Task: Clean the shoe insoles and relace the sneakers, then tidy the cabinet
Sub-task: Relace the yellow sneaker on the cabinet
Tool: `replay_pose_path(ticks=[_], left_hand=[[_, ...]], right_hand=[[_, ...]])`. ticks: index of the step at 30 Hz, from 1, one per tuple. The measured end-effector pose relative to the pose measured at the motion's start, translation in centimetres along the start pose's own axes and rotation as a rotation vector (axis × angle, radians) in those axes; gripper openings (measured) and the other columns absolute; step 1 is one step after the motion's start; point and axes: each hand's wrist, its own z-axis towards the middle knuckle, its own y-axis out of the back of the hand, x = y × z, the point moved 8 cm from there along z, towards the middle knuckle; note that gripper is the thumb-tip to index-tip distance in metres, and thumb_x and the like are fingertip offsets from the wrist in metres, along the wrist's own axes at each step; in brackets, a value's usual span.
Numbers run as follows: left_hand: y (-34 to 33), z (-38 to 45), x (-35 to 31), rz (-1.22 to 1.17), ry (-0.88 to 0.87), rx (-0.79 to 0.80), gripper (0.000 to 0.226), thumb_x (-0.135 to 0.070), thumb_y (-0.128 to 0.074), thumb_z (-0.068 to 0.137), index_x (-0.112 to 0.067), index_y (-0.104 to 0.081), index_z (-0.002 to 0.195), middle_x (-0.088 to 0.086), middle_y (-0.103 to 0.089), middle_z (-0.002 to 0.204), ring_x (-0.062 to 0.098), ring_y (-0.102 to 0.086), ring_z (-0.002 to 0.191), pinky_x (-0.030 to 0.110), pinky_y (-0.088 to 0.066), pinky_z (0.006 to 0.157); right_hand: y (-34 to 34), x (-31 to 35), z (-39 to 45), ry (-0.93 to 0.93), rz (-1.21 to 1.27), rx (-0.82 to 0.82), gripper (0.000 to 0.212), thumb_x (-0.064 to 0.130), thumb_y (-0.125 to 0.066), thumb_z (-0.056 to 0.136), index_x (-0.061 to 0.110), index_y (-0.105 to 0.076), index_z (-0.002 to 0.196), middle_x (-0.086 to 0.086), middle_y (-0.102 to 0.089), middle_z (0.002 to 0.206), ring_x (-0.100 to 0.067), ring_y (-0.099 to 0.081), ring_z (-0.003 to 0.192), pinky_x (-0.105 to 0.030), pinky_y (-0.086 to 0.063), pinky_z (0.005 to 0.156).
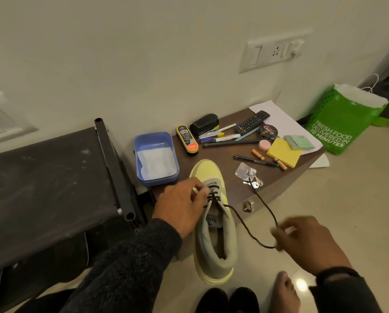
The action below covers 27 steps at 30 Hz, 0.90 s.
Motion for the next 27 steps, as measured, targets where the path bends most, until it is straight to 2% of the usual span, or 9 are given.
replay_pose_path(ticks=[1, 3, 5, 7, 9, 14, 19, 22, 27], left_hand=[[-0.1, 0.1, 0.2, -0.023, -0.025, 0.014, 0.007, -0.041, -0.058, 0.098, -0.038, -0.064, 0.096, -0.014, -0.068, 0.090, 0.002, -0.063, 0.079, 0.030, -0.058, 0.079], [-0.5, 0.2, 0.5, -0.016, -0.091, 0.059, 0.010, -0.029, -0.064, 0.096, -0.038, -0.067, 0.097, -0.016, -0.067, 0.091, 0.001, -0.063, 0.083, 0.029, -0.058, 0.082], [-0.9, 0.1, 0.4, -0.003, -0.136, 0.104, 0.011, -0.027, -0.067, 0.095, -0.037, -0.069, 0.099, -0.017, -0.067, 0.091, 0.000, -0.063, 0.083, 0.027, -0.058, 0.082], [-1.1, 0.2, 0.1, 0.009, -0.194, 0.109, 0.010, -0.028, -0.067, 0.095, -0.036, -0.068, 0.100, -0.016, -0.066, 0.092, 0.000, -0.062, 0.083, 0.027, -0.058, 0.081], [-1.2, 0.4, 0.0, 0.014, -0.241, 0.116, 0.010, -0.028, -0.065, 0.096, -0.036, -0.067, 0.102, -0.015, -0.066, 0.094, 0.002, -0.061, 0.085, 0.030, -0.057, 0.082], [-1.5, 0.6, -0.3, 0.066, -0.309, 0.141, 0.008, -0.032, -0.059, 0.099, -0.037, -0.062, 0.104, -0.015, -0.064, 0.098, 0.003, -0.059, 0.088, 0.032, -0.056, 0.082], [-1.7, 0.8, -1.1, 0.129, -0.318, 0.179, 0.008, -0.034, -0.051, 0.102, -0.034, -0.058, 0.104, -0.012, -0.063, 0.102, 0.007, -0.058, 0.091, 0.035, -0.054, 0.084], [-2.0, 0.9, -1.7, 0.188, -0.328, 0.215, 0.007, -0.034, -0.043, 0.105, -0.030, -0.047, 0.101, -0.009, -0.057, 0.103, 0.012, -0.054, 0.089, 0.033, -0.051, 0.082], [-2.1, 0.6, -1.9, 0.241, -0.306, 0.247, 0.006, -0.034, -0.036, 0.106, -0.029, -0.037, 0.103, -0.005, -0.053, 0.102, 0.013, -0.049, 0.081, 0.029, -0.037, 0.072]], right_hand=[[0.4, 1.8, 0.2, 0.124, 0.044, -0.101, 0.010, 0.036, -0.070, 0.091, 0.031, -0.072, 0.083, 0.015, -0.071, 0.066, 0.000, -0.066, 0.068, -0.021, -0.051, 0.068], [0.6, 6.1, 0.1, 0.366, 0.139, -0.213, 0.006, 0.034, -0.069, 0.092, 0.037, -0.072, 0.089, 0.022, -0.069, 0.081, 0.004, -0.062, 0.078, -0.014, -0.046, 0.069], [-0.3, 9.5, 0.4, 0.512, 0.201, -0.138, 0.011, 0.031, -0.066, 0.094, 0.039, -0.071, 0.099, 0.026, -0.065, 0.093, 0.005, -0.060, 0.087, -0.011, -0.046, 0.072], [-1.8, 11.6, 0.8, 0.599, 0.206, -0.019, 0.016, 0.027, -0.066, 0.094, 0.039, -0.072, 0.102, 0.025, -0.065, 0.096, 0.004, -0.059, 0.091, -0.016, -0.052, 0.075], [-2.6, 12.3, 0.9, 0.634, 0.185, 0.040, 0.018, 0.025, -0.065, 0.094, 0.041, -0.072, 0.101, 0.023, -0.065, 0.097, 0.002, -0.059, 0.092, -0.020, -0.054, 0.078], [-2.9, 12.3, 1.5, 0.624, 0.144, 0.020, 0.013, 0.026, -0.062, 0.096, 0.036, -0.070, 0.099, 0.020, -0.062, 0.097, 0.002, -0.057, 0.090, -0.021, -0.053, 0.077], [-3.7, 13.1, 1.3, 0.688, 0.025, 0.001, 0.009, 0.024, -0.051, 0.101, 0.031, -0.056, 0.097, 0.017, -0.052, 0.096, 0.000, -0.048, 0.090, -0.016, -0.041, 0.073], [-4.1, 13.2, 1.1, 0.711, 0.015, -0.026, 0.011, 0.022, -0.045, 0.103, 0.029, -0.049, 0.094, 0.015, -0.047, 0.094, 0.000, -0.044, 0.088, -0.013, -0.037, 0.071], [-4.1, 12.1, 1.4, 0.679, 0.070, -0.022, 0.013, 0.023, -0.042, 0.104, 0.030, -0.048, 0.095, 0.014, -0.053, 0.092, -0.005, -0.050, 0.086, -0.021, -0.044, 0.071]])
